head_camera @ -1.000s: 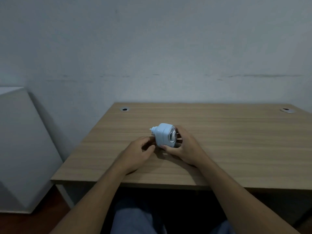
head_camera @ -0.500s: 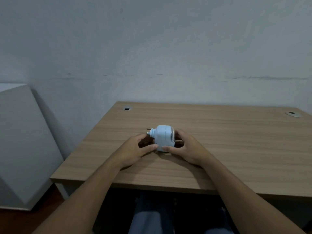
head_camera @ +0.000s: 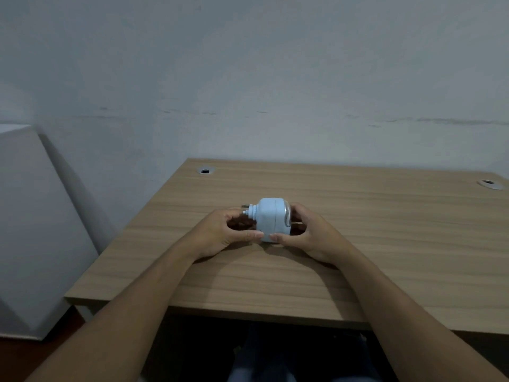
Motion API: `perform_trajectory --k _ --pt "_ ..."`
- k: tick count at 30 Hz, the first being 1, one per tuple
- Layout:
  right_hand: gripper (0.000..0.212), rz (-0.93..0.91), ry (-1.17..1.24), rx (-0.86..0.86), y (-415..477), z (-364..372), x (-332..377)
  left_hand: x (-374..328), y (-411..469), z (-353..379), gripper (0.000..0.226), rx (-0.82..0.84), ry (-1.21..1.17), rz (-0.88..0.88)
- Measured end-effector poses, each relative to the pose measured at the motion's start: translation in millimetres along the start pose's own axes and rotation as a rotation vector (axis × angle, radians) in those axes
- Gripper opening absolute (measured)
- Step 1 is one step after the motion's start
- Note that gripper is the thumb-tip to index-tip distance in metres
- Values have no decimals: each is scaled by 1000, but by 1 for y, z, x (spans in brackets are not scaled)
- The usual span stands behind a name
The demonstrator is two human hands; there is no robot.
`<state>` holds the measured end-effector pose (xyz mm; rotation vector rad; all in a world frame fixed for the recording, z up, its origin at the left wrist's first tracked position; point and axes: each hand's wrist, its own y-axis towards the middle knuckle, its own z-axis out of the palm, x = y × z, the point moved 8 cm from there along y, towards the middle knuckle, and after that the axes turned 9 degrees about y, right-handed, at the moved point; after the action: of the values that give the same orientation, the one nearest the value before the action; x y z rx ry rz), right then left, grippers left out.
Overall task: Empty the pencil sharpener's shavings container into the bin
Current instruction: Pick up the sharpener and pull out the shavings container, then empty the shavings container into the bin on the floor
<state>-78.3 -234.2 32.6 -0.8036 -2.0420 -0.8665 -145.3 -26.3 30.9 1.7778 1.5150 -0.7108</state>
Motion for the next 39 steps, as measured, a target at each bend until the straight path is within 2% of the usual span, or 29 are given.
perform_trajectory --k 9,19,22,27,29,33,35,39 --pt "66 53 18 -2 -7 -2 -2 14 -21 -19 46 -87 1 0" --pt "68 122 25 -76 -26 6 8 19 -83 -40 30 -145 16 -66" --pt "76 130 11 -124 -37 9 17 17 -99 -41 34 -156 0 -69" --pt "111 197 119 -236 -59 7 30 13 -120 -44 45 -165 51 -107" --pt "113 172 111 -290 -63 -2 42 13 -127 -49 50 -169 39 -118" --pt "103 60 -30 -314 -51 -17 85 8 -142 -68 52 -177 87 -135" --pt "90 -25 -71 -284 -39 -13 117 6 -149 -87 46 -218 61 -143" --pt "68 -135 -99 -165 -16 20 170 -2 -169 -136 53 -279 148 -125"
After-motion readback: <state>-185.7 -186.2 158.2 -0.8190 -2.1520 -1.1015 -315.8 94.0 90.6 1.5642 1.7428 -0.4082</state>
